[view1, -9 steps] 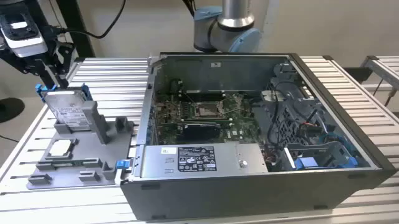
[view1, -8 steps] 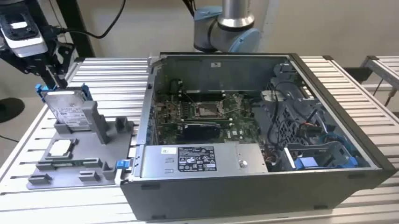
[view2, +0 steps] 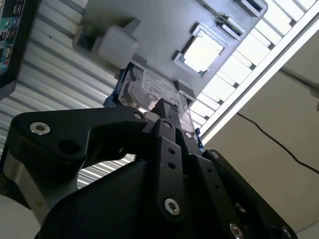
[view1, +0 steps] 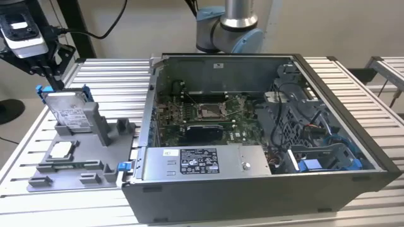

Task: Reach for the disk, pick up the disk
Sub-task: 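Reach for the disk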

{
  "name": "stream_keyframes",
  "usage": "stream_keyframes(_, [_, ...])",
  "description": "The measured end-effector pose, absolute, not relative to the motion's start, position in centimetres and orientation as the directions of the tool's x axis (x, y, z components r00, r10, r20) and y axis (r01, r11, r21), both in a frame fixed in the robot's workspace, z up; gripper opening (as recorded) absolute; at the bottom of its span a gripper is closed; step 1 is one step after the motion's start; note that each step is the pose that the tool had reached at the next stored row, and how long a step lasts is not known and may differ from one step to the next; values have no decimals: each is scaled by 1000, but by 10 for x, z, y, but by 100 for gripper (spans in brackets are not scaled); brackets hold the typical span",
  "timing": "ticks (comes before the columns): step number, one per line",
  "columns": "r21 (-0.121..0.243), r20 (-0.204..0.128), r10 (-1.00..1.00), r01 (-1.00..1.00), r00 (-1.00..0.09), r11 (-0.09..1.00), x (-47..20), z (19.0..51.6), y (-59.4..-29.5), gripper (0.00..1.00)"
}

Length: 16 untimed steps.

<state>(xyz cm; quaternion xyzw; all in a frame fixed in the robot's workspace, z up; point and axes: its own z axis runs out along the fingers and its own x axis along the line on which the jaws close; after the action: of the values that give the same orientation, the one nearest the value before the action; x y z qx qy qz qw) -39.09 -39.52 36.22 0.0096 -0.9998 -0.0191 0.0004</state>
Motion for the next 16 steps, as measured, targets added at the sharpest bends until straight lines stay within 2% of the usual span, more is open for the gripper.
stream_keyframes(10, [38,1,-19,-19,-1000,999,-391,362,-394,0])
stream_keyframes(16, [37,1,-19,-19,-1000,999,-391,362,-370,0])
